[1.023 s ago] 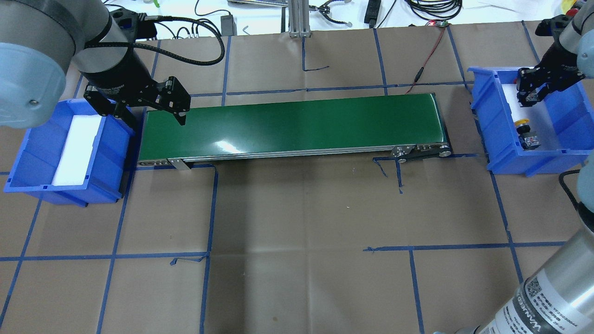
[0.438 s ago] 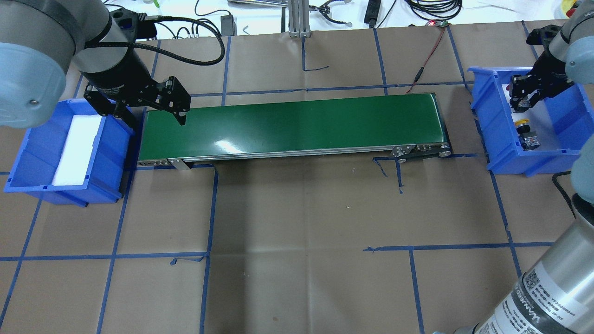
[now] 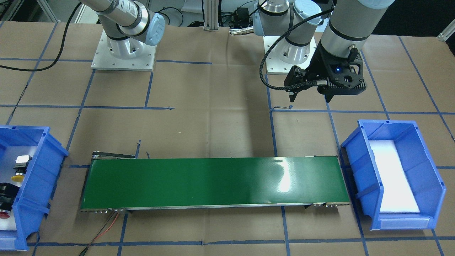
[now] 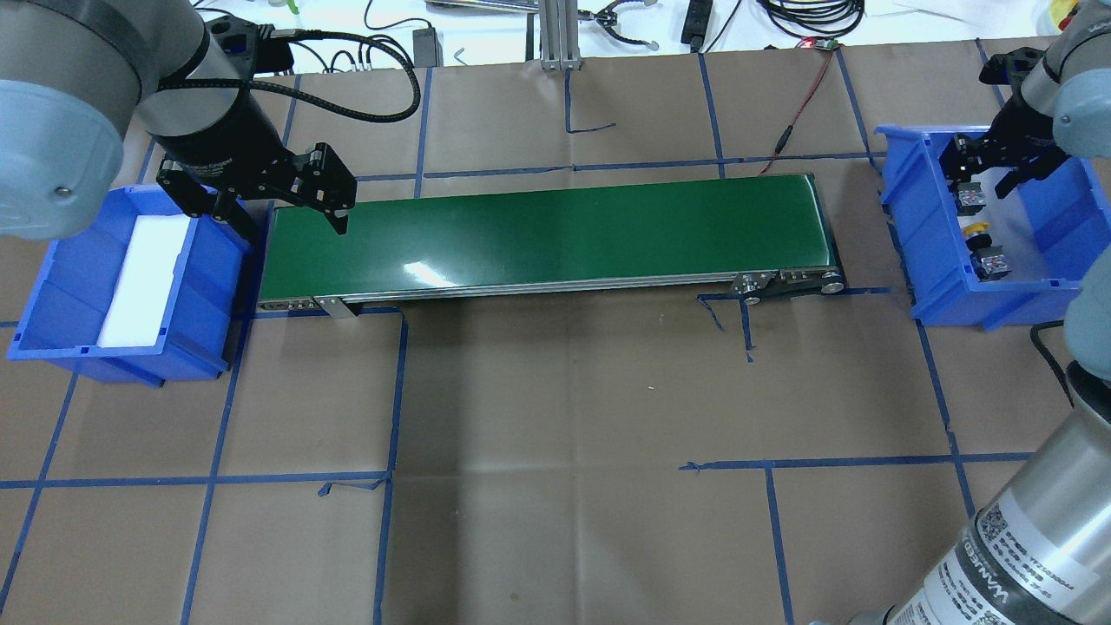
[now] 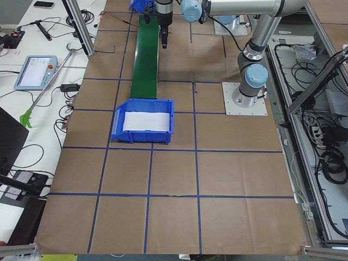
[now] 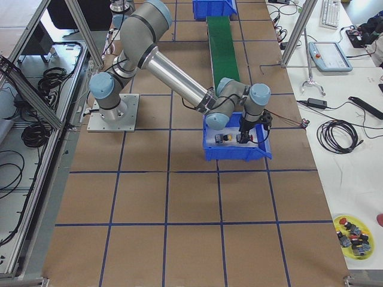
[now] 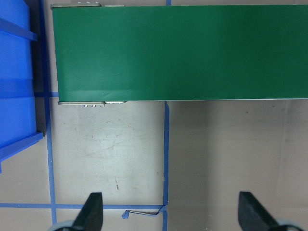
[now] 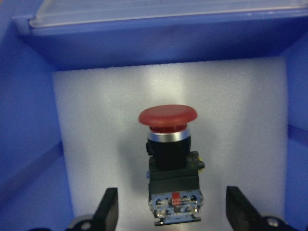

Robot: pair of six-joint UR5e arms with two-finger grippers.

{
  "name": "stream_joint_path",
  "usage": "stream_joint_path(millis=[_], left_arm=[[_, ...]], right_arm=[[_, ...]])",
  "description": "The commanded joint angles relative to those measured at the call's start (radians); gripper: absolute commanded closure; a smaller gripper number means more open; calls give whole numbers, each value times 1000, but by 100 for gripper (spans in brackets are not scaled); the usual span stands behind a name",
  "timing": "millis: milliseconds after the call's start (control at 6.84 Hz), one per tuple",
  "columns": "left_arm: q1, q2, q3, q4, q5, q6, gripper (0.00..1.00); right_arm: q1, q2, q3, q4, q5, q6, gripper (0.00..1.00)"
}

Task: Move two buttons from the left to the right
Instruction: 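Carry the red button into the bin and release it beside the yellow one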

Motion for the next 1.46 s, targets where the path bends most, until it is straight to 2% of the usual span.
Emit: stream_joint_path(millis=[0,438,731,877,1023,1315], left_arm=[[0,0,0,0,0,0,0],[0,0,0,0,0,0,0],[0,0,0,0,0,0,0],[0,0,0,0,0,0,0],[0,0,0,0,0,0,0],[0,0,0,0,0,0,0]], right_arm=[[8,-23,-28,20,-2,-3,0],[8,-162,-83,141,-15,-9,0],[23,-306,-82,317,9,2,0],[103,-356,-82,339,99,3,0],[184,-415,-60,347,95,26,0],[305,-509,-7,408,107,292,0]])
